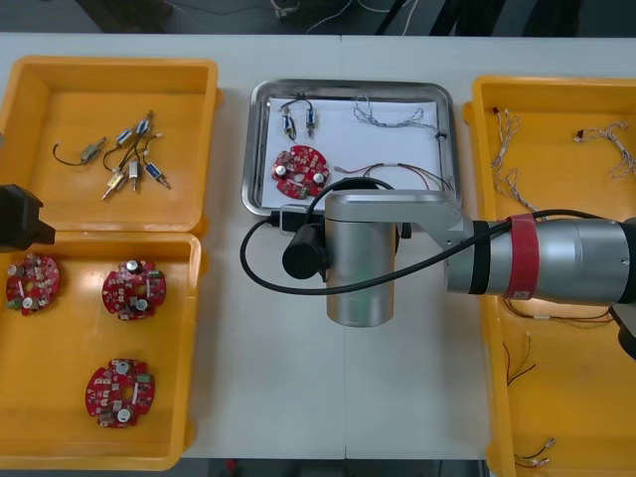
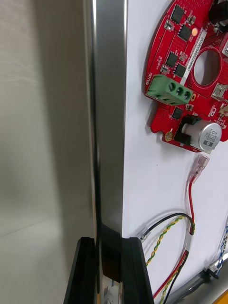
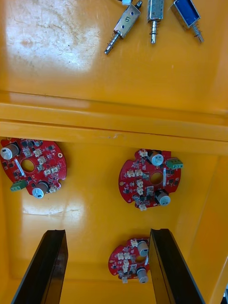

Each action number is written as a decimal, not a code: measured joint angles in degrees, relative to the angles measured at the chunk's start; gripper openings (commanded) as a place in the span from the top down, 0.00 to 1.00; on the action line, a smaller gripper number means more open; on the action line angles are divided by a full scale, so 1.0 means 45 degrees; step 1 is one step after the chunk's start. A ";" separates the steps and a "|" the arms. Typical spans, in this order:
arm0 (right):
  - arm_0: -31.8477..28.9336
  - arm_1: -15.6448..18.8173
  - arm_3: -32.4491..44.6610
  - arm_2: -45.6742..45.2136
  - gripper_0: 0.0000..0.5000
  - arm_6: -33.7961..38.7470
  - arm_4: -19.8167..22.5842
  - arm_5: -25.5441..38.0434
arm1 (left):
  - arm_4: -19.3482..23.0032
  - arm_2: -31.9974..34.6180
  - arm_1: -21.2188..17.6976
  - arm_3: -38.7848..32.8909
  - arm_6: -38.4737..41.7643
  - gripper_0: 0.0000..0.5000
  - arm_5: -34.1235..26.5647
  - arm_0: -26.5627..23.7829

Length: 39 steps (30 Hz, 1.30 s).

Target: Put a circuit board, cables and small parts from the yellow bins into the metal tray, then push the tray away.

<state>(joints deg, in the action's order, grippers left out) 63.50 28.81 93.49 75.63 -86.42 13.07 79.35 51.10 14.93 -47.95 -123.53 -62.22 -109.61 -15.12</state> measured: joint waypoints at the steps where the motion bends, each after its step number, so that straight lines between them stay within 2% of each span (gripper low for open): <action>1: 0.0009 -0.0027 -0.0113 -0.0035 1.00 -0.0001 -0.0002 -0.0136 | 0.0000 0.0000 0.0000 0.0000 0.0000 0.00 0.0000 0.0000; 8: 0.0178 -0.0076 -0.0914 -0.0126 1.00 -0.0004 -0.0131 -0.1344 | 0.0000 0.0000 0.0000 -0.0001 0.0000 0.00 0.0000 0.0000; 20: 0.0399 -0.0104 -0.1636 -0.0172 1.00 -0.0554 -0.0280 -0.1873 | 0.0000 0.0000 0.0000 -0.0001 0.0000 0.00 0.0000 0.0000; 39: 0.0708 -0.0134 -0.2682 -0.0180 1.00 -0.0555 -0.0439 -0.3135 | 0.0000 0.0000 0.0000 -0.0001 0.0000 0.00 0.0000 0.0000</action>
<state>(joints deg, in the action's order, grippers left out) 66.69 28.21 81.42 74.82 -88.92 11.10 65.25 51.09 14.93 -47.95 -123.54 -62.22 -109.61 -15.12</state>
